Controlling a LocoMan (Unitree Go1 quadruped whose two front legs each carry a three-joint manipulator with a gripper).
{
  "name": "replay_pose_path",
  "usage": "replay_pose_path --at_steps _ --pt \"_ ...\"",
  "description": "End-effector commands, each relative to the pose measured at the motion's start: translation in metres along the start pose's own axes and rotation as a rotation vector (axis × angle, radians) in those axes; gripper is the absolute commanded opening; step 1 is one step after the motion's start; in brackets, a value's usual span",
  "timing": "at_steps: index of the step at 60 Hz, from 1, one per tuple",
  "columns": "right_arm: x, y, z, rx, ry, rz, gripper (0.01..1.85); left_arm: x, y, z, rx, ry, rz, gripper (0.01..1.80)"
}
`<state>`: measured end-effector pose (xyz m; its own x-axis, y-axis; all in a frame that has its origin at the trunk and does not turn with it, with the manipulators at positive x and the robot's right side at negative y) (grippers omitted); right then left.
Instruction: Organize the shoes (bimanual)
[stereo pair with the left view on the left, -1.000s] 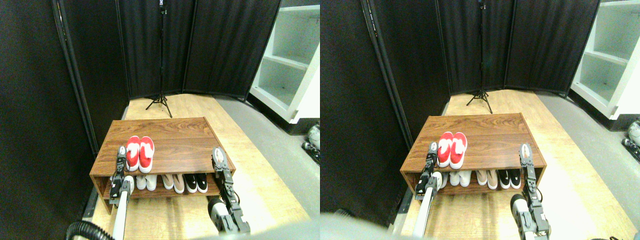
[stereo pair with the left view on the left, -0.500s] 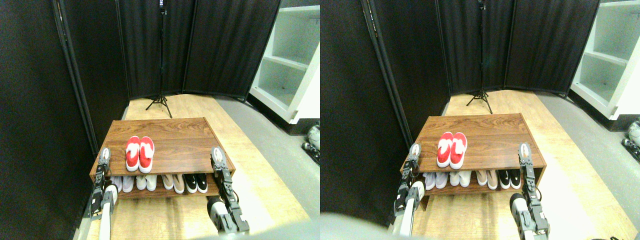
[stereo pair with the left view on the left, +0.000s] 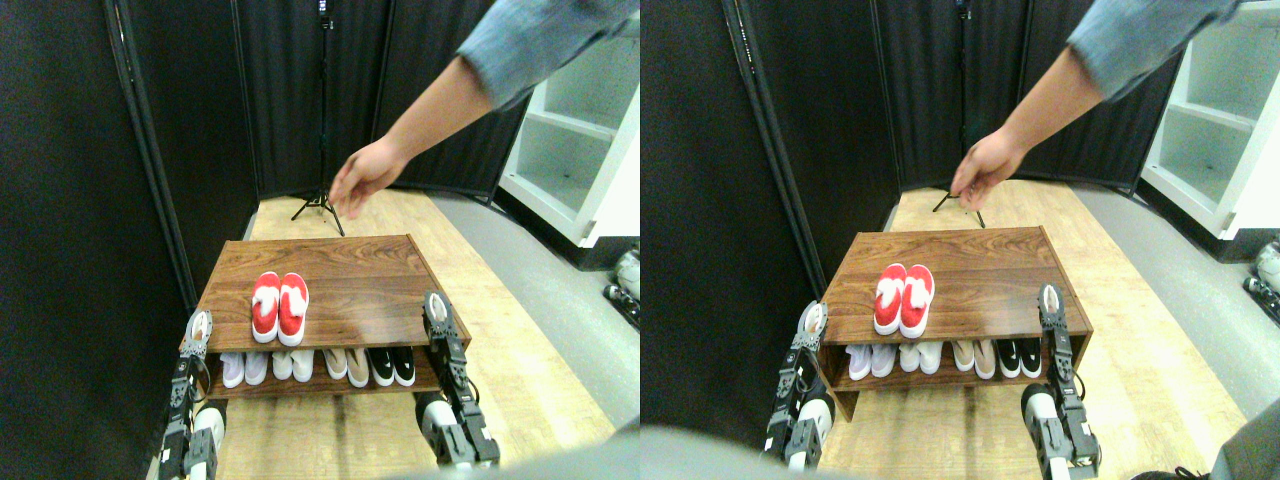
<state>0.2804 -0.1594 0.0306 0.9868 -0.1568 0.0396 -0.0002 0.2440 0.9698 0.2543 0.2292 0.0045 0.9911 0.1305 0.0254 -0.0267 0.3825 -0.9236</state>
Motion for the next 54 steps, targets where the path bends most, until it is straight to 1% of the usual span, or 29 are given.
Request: replay_pose_path --at_steps 1,6,8,12,18,28,30,36,39,42,48,54 --pt "0.001 0.003 -0.001 0.011 0.0 0.022 0.01 -0.008 -0.01 -0.001 0.039 -0.018 -0.04 0.01" --pt "0.001 0.003 -0.001 0.001 0.001 0.03 0.01 -0.013 -0.01 -0.002 0.062 -0.029 -0.031 0.01" --pt "0.001 0.003 -0.001 -0.005 0.009 0.04 0.01 -0.016 -0.01 -0.003 0.065 -0.017 -0.024 0.01" --pt "0.001 0.003 -0.001 0.008 0.009 0.031 0.01 -0.018 -0.009 -0.004 0.048 -0.007 -0.024 0.01" --pt "0.002 0.002 -0.001 0.016 0.017 0.032 0.01 -0.023 -0.009 -0.007 0.036 -0.027 -0.012 0.01" --pt "0.002 0.001 -0.001 0.002 0.018 0.045 0.01 -0.031 -0.015 -0.011 0.009 -0.026 -0.007 0.01" --pt "0.0 0.002 -0.001 0.009 0.009 0.032 0.01 -0.032 -0.015 -0.012 0.006 -0.023 -0.005 0.01" --pt "-0.001 0.002 0.0 0.006 0.007 0.035 0.01 -0.035 -0.013 -0.012 0.001 -0.024 0.001 0.01" --pt "-0.002 0.002 0.0 0.004 0.007 0.037 0.01 -0.037 -0.015 -0.013 -0.027 -0.016 0.003 0.01" --pt "-0.003 0.003 0.0 -0.002 0.007 0.038 0.01 -0.039 -0.018 -0.013 -0.046 -0.022 0.007 0.01" --pt "-0.004 0.003 0.001 0.009 0.005 0.039 0.01 -0.04 -0.019 -0.013 -0.027 -0.01 -0.008 0.01" --pt "-0.006 0.003 0.001 0.014 0.002 0.026 0.01 -0.041 -0.02 -0.013 -0.035 -0.02 -0.009 0.01"
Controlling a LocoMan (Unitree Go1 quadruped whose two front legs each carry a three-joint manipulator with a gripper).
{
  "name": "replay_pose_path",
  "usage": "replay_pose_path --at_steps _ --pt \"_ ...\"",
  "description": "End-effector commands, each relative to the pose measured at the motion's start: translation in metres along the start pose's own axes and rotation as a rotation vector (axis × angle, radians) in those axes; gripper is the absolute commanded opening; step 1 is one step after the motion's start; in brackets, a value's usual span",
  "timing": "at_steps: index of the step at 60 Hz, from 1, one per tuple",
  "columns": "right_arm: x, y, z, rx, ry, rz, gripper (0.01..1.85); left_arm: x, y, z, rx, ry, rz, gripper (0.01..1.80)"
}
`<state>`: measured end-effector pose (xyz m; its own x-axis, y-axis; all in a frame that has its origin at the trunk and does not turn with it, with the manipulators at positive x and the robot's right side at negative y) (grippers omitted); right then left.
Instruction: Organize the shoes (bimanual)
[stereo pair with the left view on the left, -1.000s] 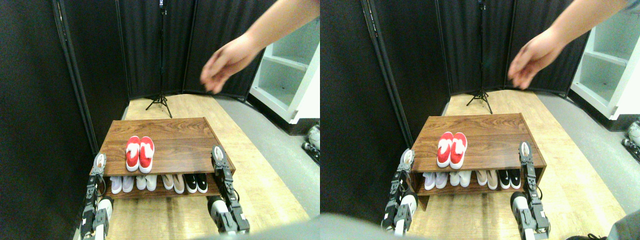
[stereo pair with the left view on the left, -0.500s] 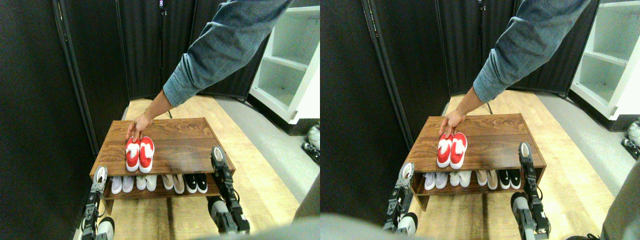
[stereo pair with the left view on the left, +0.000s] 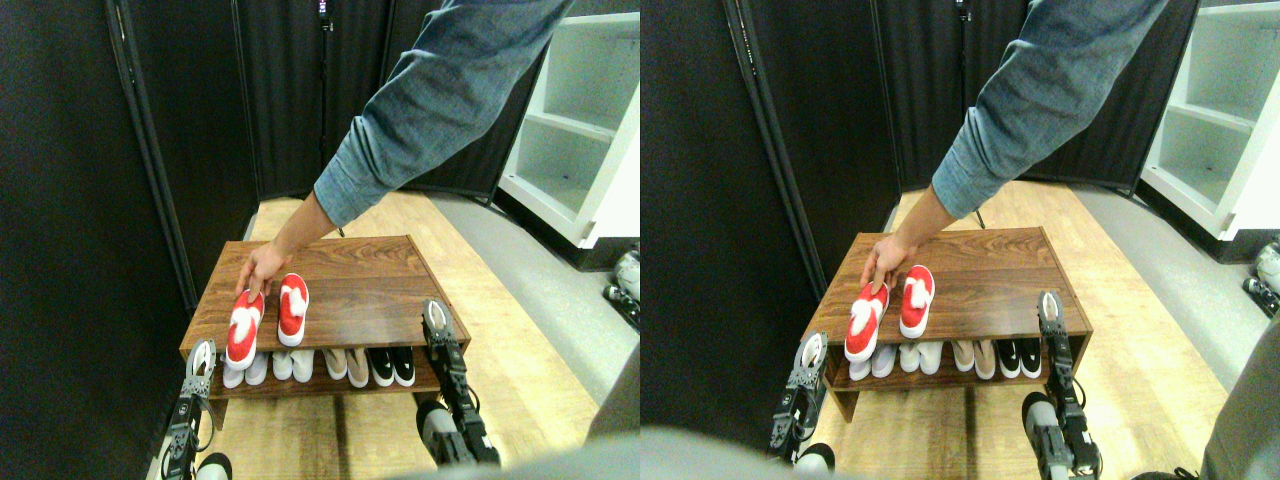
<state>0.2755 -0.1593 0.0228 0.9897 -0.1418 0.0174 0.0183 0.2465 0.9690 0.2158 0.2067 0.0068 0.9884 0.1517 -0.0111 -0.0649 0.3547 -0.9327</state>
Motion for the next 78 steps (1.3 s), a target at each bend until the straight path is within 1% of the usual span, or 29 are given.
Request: replay_pose_path --at_steps 1,10,17,20,23,24,25,26,27,28,29,32,33,35,36,37,39,41,42,44,49,56,59,64,66,68,72,75,78 --pt "-0.001 0.011 0.002 0.019 -0.018 0.044 0.01 0.0 -0.01 0.001 -0.012 -0.013 -0.051 0.01" --pt "-0.003 0.01 0.002 0.019 -0.021 0.043 0.01 -0.004 -0.012 0.001 -0.029 -0.006 -0.066 0.01" --pt "-0.004 0.011 0.002 0.023 -0.022 0.045 0.01 -0.011 -0.017 0.0 -0.039 -0.043 -0.076 0.01" --pt "-0.005 0.011 0.002 0.022 -0.021 0.044 0.01 -0.012 -0.018 -0.001 -0.052 -0.045 -0.079 0.01" --pt "-0.005 0.011 0.002 0.028 -0.018 0.046 0.01 -0.015 -0.017 -0.004 -0.076 -0.064 -0.056 0.01" --pt "-0.005 0.011 0.002 0.026 -0.017 0.047 0.01 -0.016 -0.016 -0.005 -0.088 -0.062 -0.048 0.11" --pt "-0.005 0.011 0.002 0.026 -0.017 0.047 0.01 -0.016 -0.016 -0.005 -0.088 -0.062 -0.048 0.11" --pt "-0.005 0.011 0.001 0.023 -0.014 0.05 0.01 -0.018 -0.015 -0.008 -0.079 -0.059 -0.041 0.34" --pt "-0.005 0.011 0.001 0.024 -0.012 0.051 0.01 -0.019 -0.015 -0.01 -0.079 -0.063 -0.025 0.45" --pt "-0.005 0.011 0.001 0.024 -0.012 0.051 0.01 -0.019 -0.015 -0.01 -0.079 -0.063 -0.025 0.45" --pt "-0.005 0.011 0.001 0.025 -0.011 0.051 0.01 -0.02 -0.014 -0.011 -0.081 -0.067 -0.019 0.5" --pt "-0.004 0.011 0.001 0.021 0.0 0.055 0.01 -0.023 -0.014 -0.019 -0.095 -0.079 0.009 0.87" --pt "-0.004 0.011 0.001 0.022 0.001 0.055 0.01 -0.024 -0.014 -0.02 -0.091 -0.076 0.015 0.93" --pt "-0.003 0.011 0.001 0.026 0.002 0.056 0.01 -0.025 -0.015 -0.024 -0.061 -0.07 0.042 1.2" --pt "-0.003 0.011 0.001 0.027 0.001 0.055 0.01 -0.025 -0.016 -0.025 -0.054 -0.069 0.05 1.27" --pt "-0.003 0.011 0.001 0.027 0.001 0.055 0.01 -0.025 -0.016 -0.025 -0.054 -0.069 0.05 1.27" --pt "-0.003 0.011 0.001 0.03 0.001 0.053 0.01 -0.025 -0.014 -0.028 -0.042 -0.047 0.07 1.49" --pt "-0.003 0.011 0.001 0.032 0.004 0.056 0.01 -0.023 -0.012 -0.03 -0.038 -0.025 0.075 1.58" --pt "-0.003 0.011 0.001 0.031 0.004 0.057 0.01 -0.022 -0.011 -0.031 -0.033 -0.02 0.075 1.59" --pt "-0.003 0.011 0.001 0.033 0.006 0.062 0.01 -0.02 -0.008 -0.033 -0.028 -0.015 0.089 1.68" --pt "-0.002 0.011 0.0 0.036 0.008 0.066 0.01 -0.017 -0.007 -0.037 -0.016 -0.013 0.107 1.73" --pt "-0.001 0.011 0.0 0.037 0.011 0.064 0.01 -0.014 -0.005 -0.038 -0.05 -0.002 0.11 1.65" --pt "-0.001 0.01 0.001 0.031 0.009 0.062 0.01 -0.013 -0.004 -0.039 -0.095 -0.005 0.109 1.6" --pt "-0.001 0.01 0.001 0.026 0.006 0.06 0.01 -0.011 -0.002 -0.04 -0.114 -0.002 0.114 1.62" --pt "-0.001 0.011 0.001 0.018 0.003 0.058 0.01 -0.009 0.0 -0.04 -0.12 0.002 0.12 1.65" --pt "0.0 0.01 0.001 0.012 0.004 0.061 0.01 -0.007 0.002 -0.041 -0.121 -0.002 0.124 1.6" --pt "0.0 0.011 0.0 0.019 0.001 0.057 0.01 -0.002 0.007 -0.043 -0.122 -0.004 0.128 1.66" --pt "0.0 0.011 0.0 0.013 0.005 0.057 0.01 0.003 0.012 -0.045 -0.13 -0.006 0.134 1.61" --pt "0.001 0.011 0.0 0.012 0.004 0.059 0.01 0.006 0.016 -0.047 -0.135 -0.013 0.141 1.62"
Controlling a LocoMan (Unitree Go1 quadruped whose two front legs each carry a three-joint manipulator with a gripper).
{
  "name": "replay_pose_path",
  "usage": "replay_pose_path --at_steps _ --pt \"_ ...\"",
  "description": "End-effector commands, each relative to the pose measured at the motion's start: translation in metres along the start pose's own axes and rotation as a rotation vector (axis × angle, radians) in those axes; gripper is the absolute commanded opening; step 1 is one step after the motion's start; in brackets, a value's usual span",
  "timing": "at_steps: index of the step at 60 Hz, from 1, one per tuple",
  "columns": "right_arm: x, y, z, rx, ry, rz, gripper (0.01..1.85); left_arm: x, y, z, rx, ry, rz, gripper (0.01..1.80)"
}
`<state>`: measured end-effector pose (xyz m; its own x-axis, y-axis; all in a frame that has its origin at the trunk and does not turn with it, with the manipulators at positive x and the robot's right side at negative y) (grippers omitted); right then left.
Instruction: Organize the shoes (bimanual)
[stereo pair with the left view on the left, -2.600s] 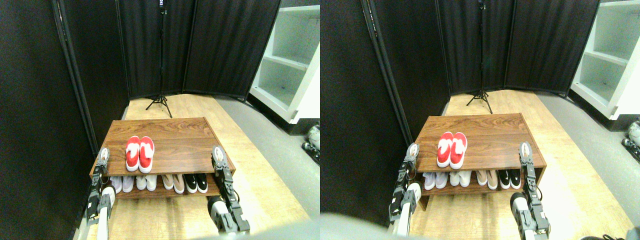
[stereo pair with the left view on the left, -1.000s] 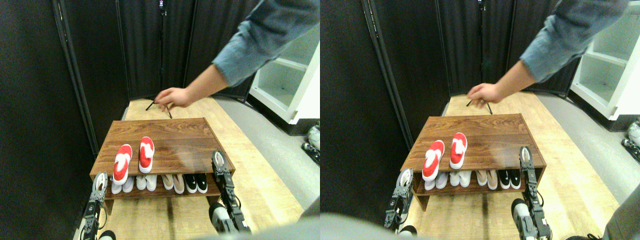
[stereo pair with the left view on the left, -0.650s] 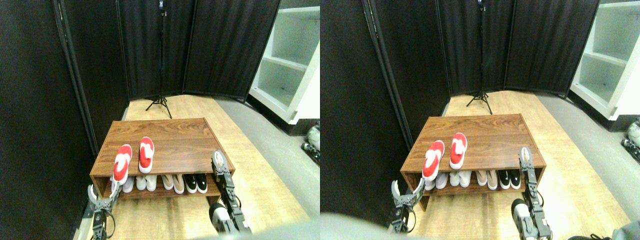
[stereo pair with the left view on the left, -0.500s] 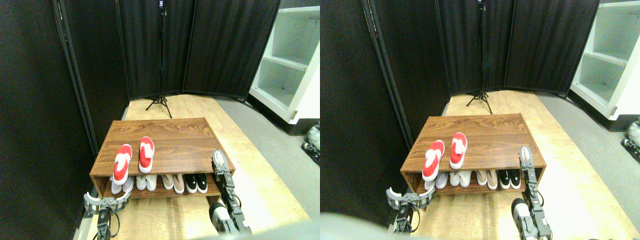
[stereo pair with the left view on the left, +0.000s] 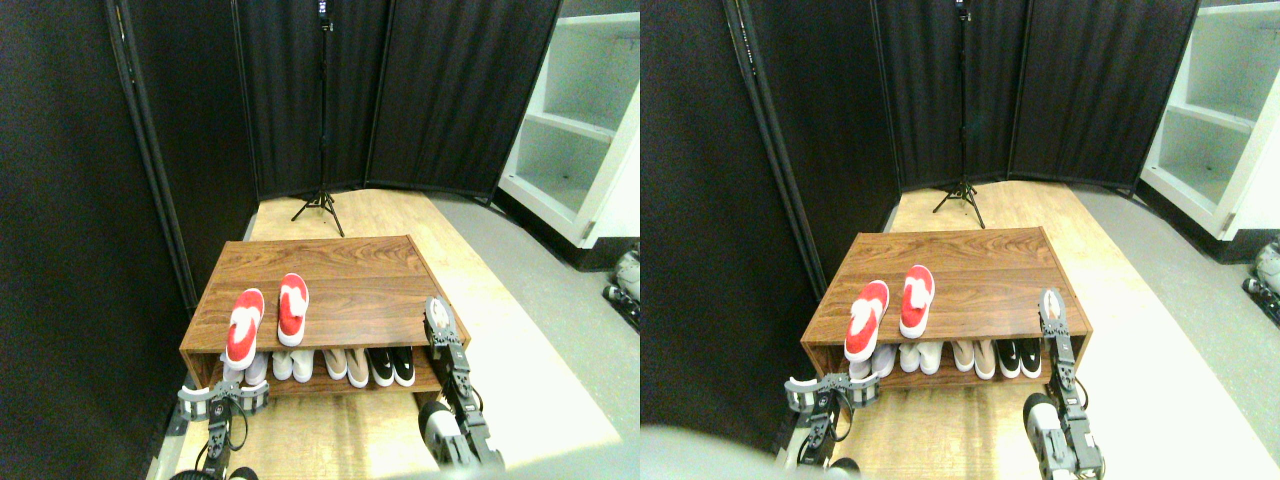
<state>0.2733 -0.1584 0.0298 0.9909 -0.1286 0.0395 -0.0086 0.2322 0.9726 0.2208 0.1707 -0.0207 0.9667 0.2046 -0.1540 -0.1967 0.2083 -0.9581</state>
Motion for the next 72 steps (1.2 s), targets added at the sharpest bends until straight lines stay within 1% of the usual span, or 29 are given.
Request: replay_pose_path --at_steps 1,3,5,12,17,18,19,22,25,30,32,35,38,43,45,47,50,60,63,66,67,72 --pt "0.003 0.004 -0.001 -0.007 -0.001 0.036 0.01 0.009 0.004 -0.004 -0.009 -0.004 -0.012 1.61" --pt "0.004 0.004 -0.001 -0.018 0.005 0.049 0.01 0.013 0.008 -0.005 -0.01 -0.01 -0.01 1.56" --pt "0.004 0.004 -0.001 -0.021 0.007 0.051 0.01 0.014 0.009 -0.006 -0.01 -0.011 -0.009 1.55" --pt "0.004 0.004 -0.002 -0.022 0.001 0.043 0.01 0.03 0.02 -0.009 -0.019 -0.014 -0.019 1.49" --pt "0.004 0.004 -0.002 -0.011 0.002 0.039 0.01 0.038 0.023 -0.01 -0.027 -0.021 -0.021 1.51" --pt "0.005 0.004 -0.002 -0.008 -0.007 0.037 0.01 0.044 0.024 -0.011 -0.027 -0.02 -0.019 1.52" --pt "0.005 0.004 -0.002 -0.008 -0.007 0.037 0.01 0.044 0.024 -0.011 -0.027 -0.02 -0.019 1.52" --pt "0.005 0.003 -0.002 0.008 -0.007 0.038 0.01 0.052 0.029 -0.011 -0.031 -0.015 -0.016 1.54" --pt "0.006 0.003 -0.001 0.007 -0.009 0.036 0.01 0.06 0.03 -0.011 -0.022 -0.009 -0.012 1.59" --pt "0.005 0.002 0.0 -0.011 -0.011 0.035 0.01 0.066 0.029 -0.011 -0.027 0.0 -0.012 1.6" --pt "0.006 0.002 0.001 -0.006 -0.014 0.035 0.01 0.07 0.03 -0.011 -0.03 0.011 -0.014 1.56" --pt "0.006 0.002 0.002 -0.002 -0.021 0.033 0.01 0.075 0.031 -0.011 -0.04 0.015 -0.017 1.56" --pt "0.006 0.002 0.003 -0.005 -0.023 0.037 0.01 0.08 0.029 -0.011 -0.047 0.017 -0.022 1.49" --pt "0.007 0.002 0.004 -0.022 -0.02 0.06 0.01 0.089 0.029 -0.012 -0.051 0.013 -0.009 1.54" --pt "0.006 0.002 0.005 -0.024 -0.02 0.052 0.01 0.094 0.03 -0.013 -0.063 0.016 -0.009 1.53" --pt "0.006 0.003 0.005 -0.024 -0.02 0.051 0.01 0.095 0.029 -0.013 -0.064 0.019 -0.008 1.53" --pt "0.006 0.003 0.006 -0.01 -0.026 0.038 0.01 0.101 0.031 -0.013 -0.054 0.024 0.004 1.57" --pt "0.006 0.002 0.008 -0.014 -0.041 0.022 0.01 0.105 0.028 -0.015 -0.064 0.022 0.022 1.57" --pt "0.005 0.002 0.008 -0.034 -0.047 0.027 0.01 0.105 0.028 -0.016 -0.057 0.028 0.022 1.6" --pt "0.006 0.002 0.009 -0.032 -0.048 0.03 0.01 0.104 0.025 -0.018 -0.052 0.036 0.025 1.63" --pt "0.006 0.001 0.009 -0.031 -0.049 0.03 0.01 0.104 0.027 -0.018 -0.049 0.034 0.027 1.66" --pt "0.006 0.001 0.009 0.002 -0.054 0.019 0.01 0.099 0.027 -0.019 -0.044 0.034 0.026 1.65"
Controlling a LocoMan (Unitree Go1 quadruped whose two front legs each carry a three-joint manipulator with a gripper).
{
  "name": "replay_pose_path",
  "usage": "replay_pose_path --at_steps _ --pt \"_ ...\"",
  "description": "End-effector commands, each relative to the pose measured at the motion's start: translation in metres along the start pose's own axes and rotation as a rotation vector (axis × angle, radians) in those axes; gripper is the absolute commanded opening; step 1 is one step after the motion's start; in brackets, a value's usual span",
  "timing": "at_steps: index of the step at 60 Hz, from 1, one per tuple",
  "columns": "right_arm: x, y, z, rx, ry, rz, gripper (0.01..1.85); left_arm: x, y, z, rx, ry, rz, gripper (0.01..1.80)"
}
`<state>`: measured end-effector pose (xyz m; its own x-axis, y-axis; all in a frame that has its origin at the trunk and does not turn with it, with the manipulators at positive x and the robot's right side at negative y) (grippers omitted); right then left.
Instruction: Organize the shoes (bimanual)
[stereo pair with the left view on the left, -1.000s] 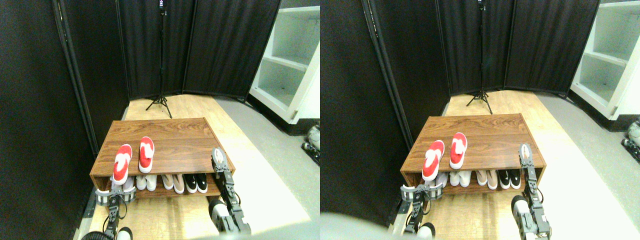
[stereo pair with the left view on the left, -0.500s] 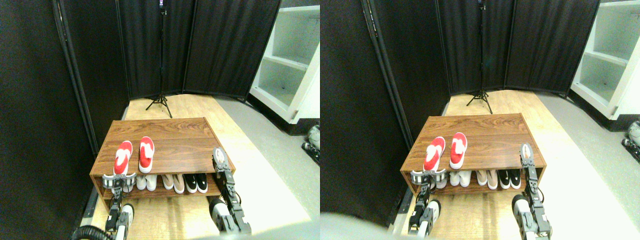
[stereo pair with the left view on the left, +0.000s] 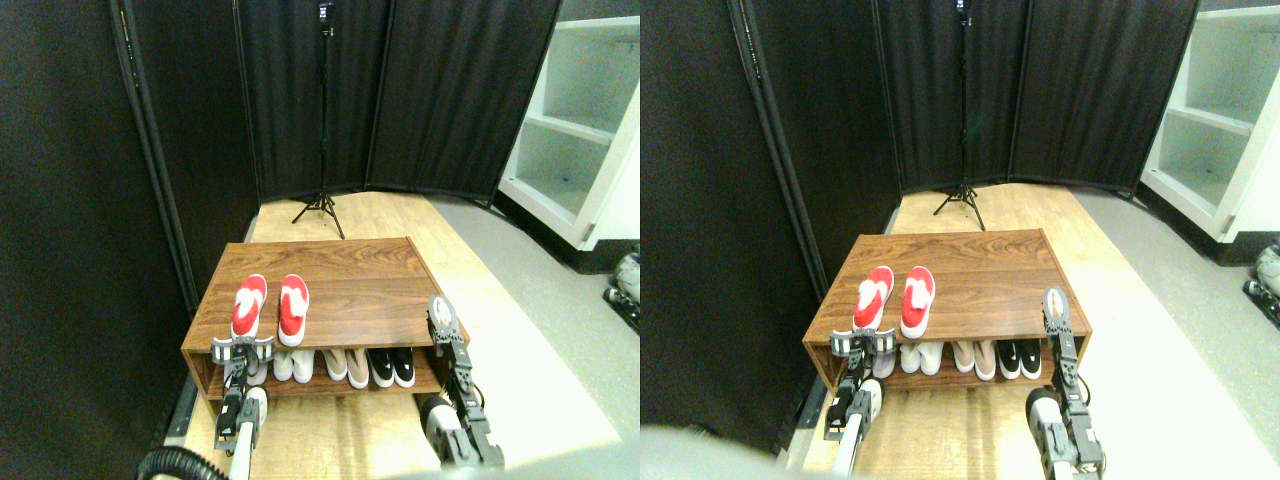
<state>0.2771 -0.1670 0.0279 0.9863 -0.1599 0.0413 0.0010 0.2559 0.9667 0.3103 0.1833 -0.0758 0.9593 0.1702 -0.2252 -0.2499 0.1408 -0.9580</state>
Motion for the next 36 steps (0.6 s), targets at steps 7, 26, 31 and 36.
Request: replay_pose_path --at_steps 7,26,31,36 --pt "0.001 0.004 0.002 0.021 -0.029 0.018 0.01 -0.018 -0.013 -0.002 0.053 -0.003 -0.054 1.49" --pt "0.002 0.004 -0.001 0.013 -0.022 0.036 0.01 -0.066 -0.037 0.035 0.077 -0.062 -0.132 1.13" --pt "0.003 0.003 -0.002 0.021 -0.015 0.046 0.01 -0.07 -0.043 0.045 0.075 -0.102 -0.14 0.97" --pt "0.003 0.004 -0.003 0.024 -0.01 0.043 0.01 -0.064 -0.043 0.057 0.129 -0.145 -0.173 0.7"
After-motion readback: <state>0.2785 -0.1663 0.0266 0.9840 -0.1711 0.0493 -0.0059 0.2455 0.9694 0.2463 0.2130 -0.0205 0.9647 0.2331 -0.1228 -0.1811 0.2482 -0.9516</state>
